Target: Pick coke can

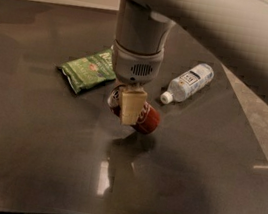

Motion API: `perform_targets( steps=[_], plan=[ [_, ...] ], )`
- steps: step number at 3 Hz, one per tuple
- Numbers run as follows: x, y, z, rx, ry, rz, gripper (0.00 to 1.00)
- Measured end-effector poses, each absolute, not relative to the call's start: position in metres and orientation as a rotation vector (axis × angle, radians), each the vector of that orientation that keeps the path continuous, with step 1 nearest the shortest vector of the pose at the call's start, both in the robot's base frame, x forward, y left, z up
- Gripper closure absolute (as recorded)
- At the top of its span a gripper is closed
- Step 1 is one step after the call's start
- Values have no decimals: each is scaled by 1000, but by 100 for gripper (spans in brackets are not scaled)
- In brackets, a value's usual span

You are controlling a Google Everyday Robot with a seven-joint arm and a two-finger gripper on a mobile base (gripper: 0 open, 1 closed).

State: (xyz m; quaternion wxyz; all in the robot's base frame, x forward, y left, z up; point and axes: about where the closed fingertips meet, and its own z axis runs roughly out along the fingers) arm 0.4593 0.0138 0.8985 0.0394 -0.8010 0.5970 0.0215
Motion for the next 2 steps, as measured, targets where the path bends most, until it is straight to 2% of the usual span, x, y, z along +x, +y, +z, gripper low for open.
perform_targets(
  steps=[2],
  plan=[
    [468, 7, 879, -2597, 1803, -7, 38]
  ],
)
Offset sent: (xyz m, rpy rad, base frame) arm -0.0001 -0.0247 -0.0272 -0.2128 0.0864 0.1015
